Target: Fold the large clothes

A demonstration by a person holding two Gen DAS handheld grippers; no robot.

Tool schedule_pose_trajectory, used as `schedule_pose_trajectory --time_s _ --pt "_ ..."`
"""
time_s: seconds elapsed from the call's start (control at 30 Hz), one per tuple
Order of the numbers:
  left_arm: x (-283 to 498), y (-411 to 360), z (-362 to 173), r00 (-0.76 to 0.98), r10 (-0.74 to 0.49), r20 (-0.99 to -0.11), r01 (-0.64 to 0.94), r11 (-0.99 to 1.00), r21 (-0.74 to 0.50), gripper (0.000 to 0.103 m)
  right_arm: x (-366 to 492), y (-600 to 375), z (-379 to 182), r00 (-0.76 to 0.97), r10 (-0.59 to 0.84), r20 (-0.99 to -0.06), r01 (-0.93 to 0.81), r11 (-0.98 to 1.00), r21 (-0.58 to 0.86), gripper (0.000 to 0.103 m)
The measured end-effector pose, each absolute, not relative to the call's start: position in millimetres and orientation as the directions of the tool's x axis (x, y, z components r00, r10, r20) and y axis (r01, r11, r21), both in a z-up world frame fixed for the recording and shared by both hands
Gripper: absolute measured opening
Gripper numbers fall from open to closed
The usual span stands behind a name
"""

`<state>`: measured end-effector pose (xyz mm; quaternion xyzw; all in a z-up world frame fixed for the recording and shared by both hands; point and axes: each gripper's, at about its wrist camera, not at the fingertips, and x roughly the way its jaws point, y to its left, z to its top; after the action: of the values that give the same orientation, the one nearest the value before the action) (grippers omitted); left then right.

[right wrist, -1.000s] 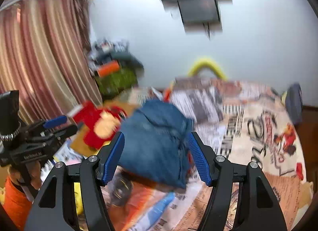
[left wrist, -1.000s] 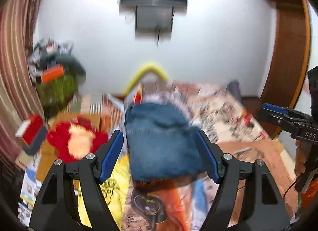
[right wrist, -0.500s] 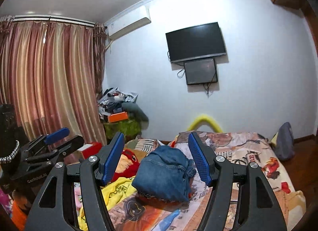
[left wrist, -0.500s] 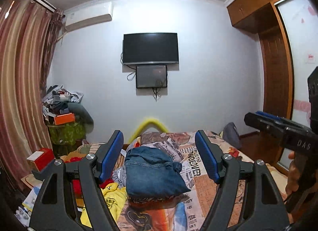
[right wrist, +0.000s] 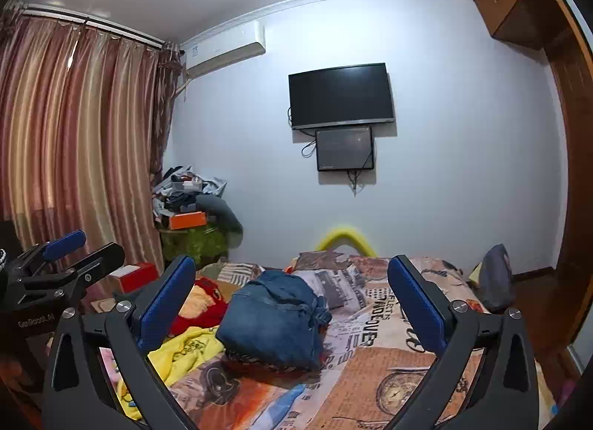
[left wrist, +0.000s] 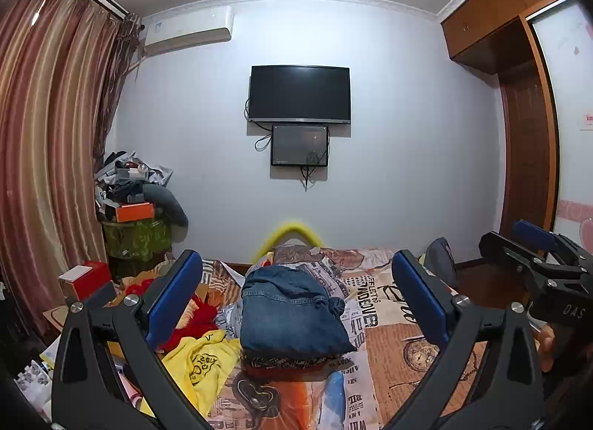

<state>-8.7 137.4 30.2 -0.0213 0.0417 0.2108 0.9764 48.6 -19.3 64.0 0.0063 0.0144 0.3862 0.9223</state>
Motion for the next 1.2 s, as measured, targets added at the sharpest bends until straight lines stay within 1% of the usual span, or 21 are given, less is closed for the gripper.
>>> schedule_pose_trajectory --time_s 1.2 --pt "6.5 139.7 13.3 0.898 0.414 -0.147 -0.424 0.904 -0.043 0.103 50.4 -23.7 55.9 0.698 0.712 -0.079 -0.709 0.703 0.062 0.103"
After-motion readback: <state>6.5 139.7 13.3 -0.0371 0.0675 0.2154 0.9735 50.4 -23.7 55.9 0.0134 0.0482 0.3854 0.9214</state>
